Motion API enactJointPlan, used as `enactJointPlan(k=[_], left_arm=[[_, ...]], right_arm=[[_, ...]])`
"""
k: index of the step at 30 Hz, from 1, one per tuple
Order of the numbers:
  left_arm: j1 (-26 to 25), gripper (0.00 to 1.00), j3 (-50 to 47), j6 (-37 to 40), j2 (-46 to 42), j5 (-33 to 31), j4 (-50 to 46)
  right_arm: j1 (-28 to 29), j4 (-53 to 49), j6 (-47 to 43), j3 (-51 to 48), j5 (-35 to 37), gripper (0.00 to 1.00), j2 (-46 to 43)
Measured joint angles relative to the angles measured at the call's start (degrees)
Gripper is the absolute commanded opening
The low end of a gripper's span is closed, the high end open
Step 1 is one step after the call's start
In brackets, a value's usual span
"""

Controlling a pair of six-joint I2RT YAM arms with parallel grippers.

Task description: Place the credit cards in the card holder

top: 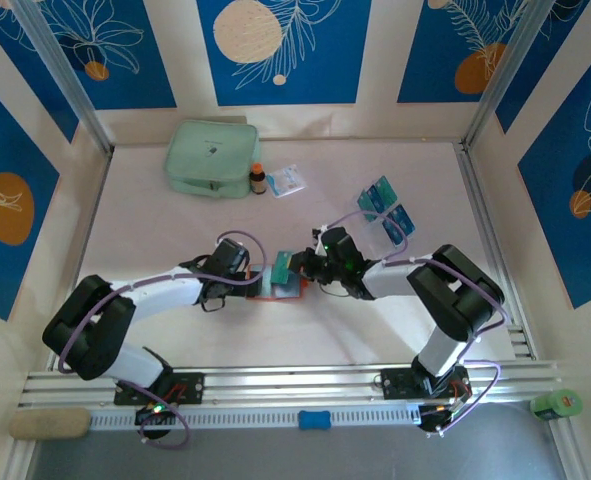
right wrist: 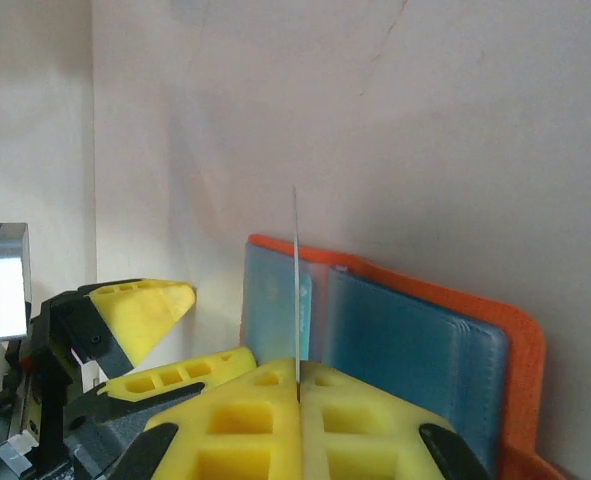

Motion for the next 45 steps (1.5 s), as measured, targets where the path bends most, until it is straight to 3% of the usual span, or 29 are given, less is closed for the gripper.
enactJointPlan(k=[45], left_arm=[[0.0,1.0,-0.7,0.0,-0.2,-0.2,1.2]], right_arm=[[2.6,2.9,2.6,-0.9,-0.5,0.0,3.5]])
